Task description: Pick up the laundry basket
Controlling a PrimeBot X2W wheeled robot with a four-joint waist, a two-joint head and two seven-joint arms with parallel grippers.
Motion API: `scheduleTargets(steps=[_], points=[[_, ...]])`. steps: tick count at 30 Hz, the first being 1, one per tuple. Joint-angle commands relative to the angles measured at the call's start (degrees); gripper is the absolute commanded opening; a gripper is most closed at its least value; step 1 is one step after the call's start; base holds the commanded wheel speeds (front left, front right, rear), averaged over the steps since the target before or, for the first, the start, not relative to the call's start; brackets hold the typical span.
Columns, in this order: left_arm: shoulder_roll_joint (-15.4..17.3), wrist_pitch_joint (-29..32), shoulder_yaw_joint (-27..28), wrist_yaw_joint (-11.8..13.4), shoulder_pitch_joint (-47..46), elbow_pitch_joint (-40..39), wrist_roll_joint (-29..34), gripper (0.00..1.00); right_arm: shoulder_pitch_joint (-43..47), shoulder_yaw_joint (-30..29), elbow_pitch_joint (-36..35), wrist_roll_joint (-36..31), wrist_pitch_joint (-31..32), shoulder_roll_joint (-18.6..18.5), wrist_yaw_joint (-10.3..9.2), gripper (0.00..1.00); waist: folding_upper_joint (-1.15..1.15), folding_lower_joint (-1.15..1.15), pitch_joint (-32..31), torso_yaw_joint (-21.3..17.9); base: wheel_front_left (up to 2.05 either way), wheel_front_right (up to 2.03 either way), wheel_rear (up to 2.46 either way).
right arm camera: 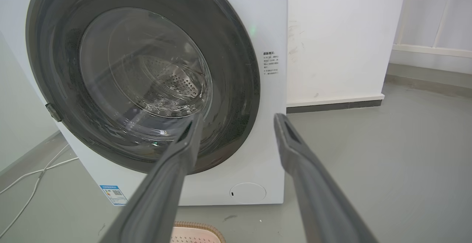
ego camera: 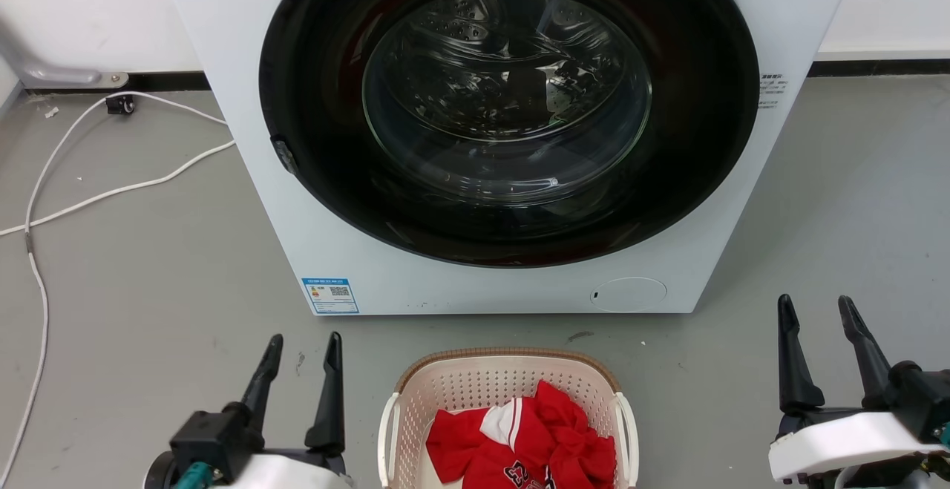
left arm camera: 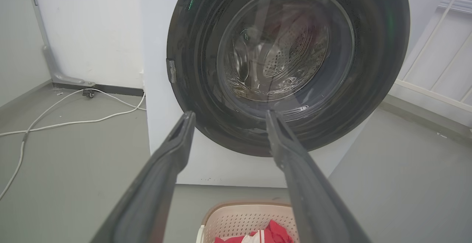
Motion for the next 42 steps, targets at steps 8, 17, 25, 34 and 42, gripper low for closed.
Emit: scheduleTargets(steps=[8, 17, 25, 34, 42], points=[[2.41, -1.37, -3.66, 2.02, 0.12, 2.25, 4.82, 1.00, 0.63, 0.02, 0.51, -4.04, -1.35, -0.11, 0.04, 1.00, 0.00, 0.00, 0.28, -0.11, 0.00, 0.00, 0.00], [2.74, -2.43, -4.65, 3.82, -0.03, 1.50, 7.17, 1.00, 0.43, 0.65, 1.00, -7.26, -2.41, -0.11, 0.04, 1.00, 0.00, 0.00, 0.85, -0.18, 0.00, 0.00, 0.00], [1.43, -3.33, -2.66, 2.62, 0.98, 0.80, 8.47, 1.00, 0.72, 1.84, 0.67, -8.58, -3.29, -0.11, 0.03, 1.00, 0.00, 0.00, 1.15, -0.09, 0.00, 0.00, 0.00], [-0.06, -4.28, -0.50, 0.41, 1.88, 1.06, 11.71, 1.00, 0.66, 2.55, 2.35, -4.06, -4.23, -0.09, 0.04, 1.00, 0.00, 0.00, 1.16, -0.11, 0.00, 0.00, 0.00], [-0.87, -4.63, 0.09, -1.20, 2.56, 1.73, 14.06, 1.00, 1.00, 3.18, 2.61, -6.66, -4.59, -0.09, 0.03, 1.00, 0.00, 0.00, 0.97, -0.27, 0.00, 0.00, 0.00]])
